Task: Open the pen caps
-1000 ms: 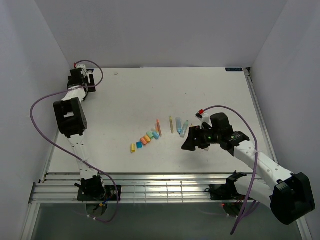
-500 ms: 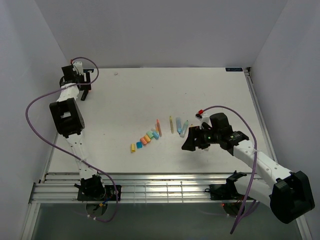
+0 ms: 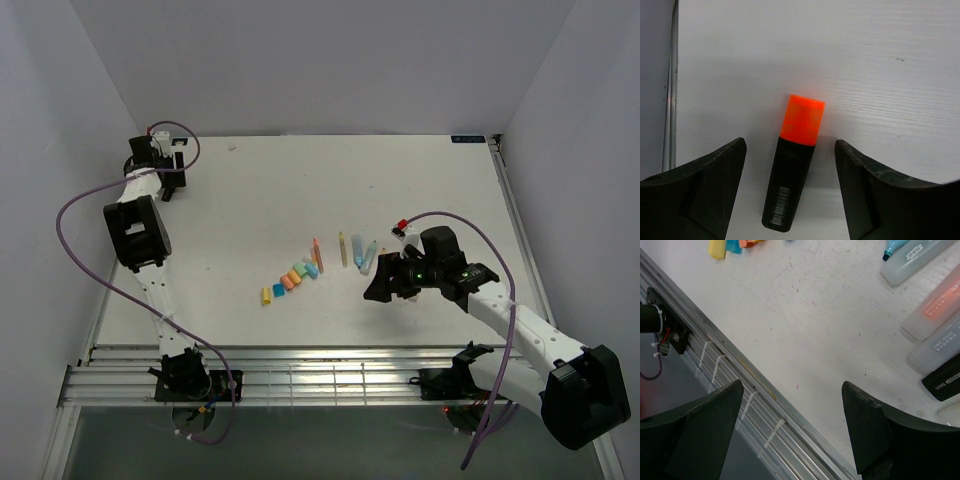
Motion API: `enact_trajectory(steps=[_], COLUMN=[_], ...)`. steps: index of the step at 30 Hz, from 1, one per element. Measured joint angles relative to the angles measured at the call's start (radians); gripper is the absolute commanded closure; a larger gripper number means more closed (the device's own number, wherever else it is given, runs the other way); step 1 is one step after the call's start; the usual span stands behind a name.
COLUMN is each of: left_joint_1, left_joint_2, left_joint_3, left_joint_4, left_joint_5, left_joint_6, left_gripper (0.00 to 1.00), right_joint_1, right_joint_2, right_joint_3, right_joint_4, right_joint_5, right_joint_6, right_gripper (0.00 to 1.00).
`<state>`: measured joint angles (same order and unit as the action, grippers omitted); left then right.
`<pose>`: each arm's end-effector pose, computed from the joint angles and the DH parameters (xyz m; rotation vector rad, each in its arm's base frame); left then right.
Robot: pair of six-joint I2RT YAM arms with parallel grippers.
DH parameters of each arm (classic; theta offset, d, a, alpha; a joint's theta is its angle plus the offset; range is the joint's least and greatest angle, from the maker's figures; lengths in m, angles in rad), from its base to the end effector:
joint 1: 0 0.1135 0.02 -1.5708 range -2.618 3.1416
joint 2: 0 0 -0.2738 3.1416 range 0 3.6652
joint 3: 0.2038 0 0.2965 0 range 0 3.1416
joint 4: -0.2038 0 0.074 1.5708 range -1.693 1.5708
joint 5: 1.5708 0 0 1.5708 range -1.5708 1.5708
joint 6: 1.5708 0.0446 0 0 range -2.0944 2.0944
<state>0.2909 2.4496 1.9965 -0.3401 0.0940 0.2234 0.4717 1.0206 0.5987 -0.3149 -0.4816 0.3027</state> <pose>0.5772 0.1684 0.1307 -0.0342 2.3636 0.1387 0.2137 0.1322 0.2065 -0.4585 2.3482 0.9387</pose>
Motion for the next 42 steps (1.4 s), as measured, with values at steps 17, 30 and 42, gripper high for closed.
enact_trajectory(steps=[17,30,42], left_joint_1=[-0.005,-0.006,-0.243], left_joint_2=[-0.019,-0.063,-0.722], left_joint_3=[-0.043,-0.06,-0.404], left_joint_4=[0.019,-0.062,-0.076], left_joint_5=[0.003,0.004,0.054], left_joint_6=[-0.029,-0.254,-0.612], left_gripper=[0.65,1.0,1.0], right_joint_1=[0.0,0.0,0.0], right_joint_2=[-0.019,-0.094,-0.16], right_joint_3=[-0.008,-0.014,0.001], right_joint_4=[0.0,-0.001,-0.058], right_joint_5=[0.002,0.013,0.052], right_joint_6=[0.001,0.031,0.034], right_gripper=[0.15,0.15,0.14])
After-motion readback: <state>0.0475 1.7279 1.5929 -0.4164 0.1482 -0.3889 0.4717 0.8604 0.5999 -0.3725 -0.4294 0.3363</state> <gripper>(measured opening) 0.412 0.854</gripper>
